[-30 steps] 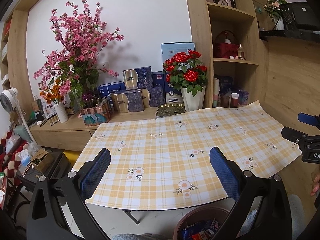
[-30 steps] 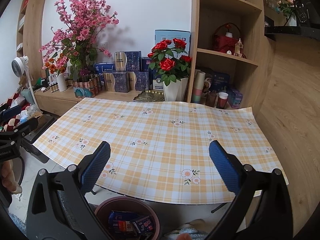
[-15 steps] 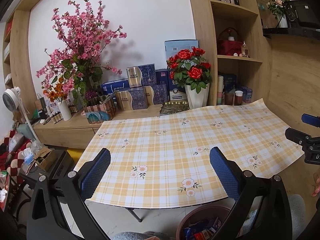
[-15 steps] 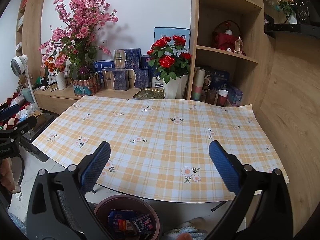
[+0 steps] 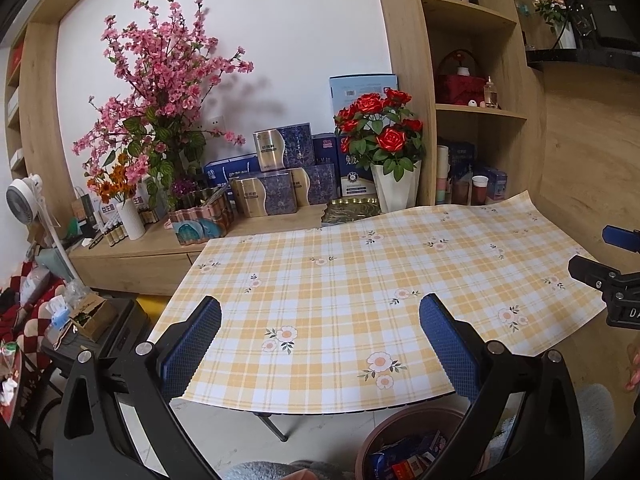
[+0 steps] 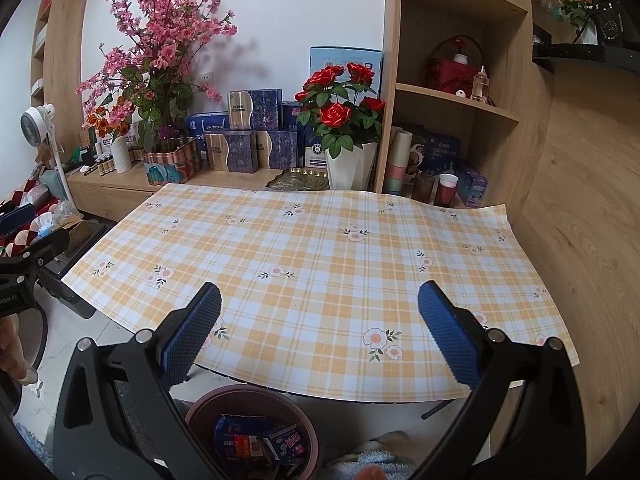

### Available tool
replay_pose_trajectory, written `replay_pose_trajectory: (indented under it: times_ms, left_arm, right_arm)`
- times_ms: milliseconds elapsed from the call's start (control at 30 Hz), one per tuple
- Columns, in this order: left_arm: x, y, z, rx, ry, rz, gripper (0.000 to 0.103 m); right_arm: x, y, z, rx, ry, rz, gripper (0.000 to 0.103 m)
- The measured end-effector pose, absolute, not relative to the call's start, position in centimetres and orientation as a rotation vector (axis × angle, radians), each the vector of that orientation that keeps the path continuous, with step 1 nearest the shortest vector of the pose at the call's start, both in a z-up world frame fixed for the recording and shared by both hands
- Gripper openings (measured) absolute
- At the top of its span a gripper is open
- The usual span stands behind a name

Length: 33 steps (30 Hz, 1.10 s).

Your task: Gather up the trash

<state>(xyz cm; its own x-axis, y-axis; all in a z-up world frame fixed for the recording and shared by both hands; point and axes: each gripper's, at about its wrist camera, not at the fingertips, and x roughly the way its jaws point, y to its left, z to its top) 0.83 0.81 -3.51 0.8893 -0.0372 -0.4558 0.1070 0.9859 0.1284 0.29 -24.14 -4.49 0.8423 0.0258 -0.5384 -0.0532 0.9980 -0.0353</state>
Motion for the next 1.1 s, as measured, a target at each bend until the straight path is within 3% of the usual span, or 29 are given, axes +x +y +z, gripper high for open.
replay_pose_trajectory:
  times_ms: [1100]
  left_arm:
    - [0.75,1.59,-3.73,0.127,0.472,-0.058,0.097]
  right_arm:
    - [0.8,-23.42,-5.04,-0.063,0.581,0.056,0.097]
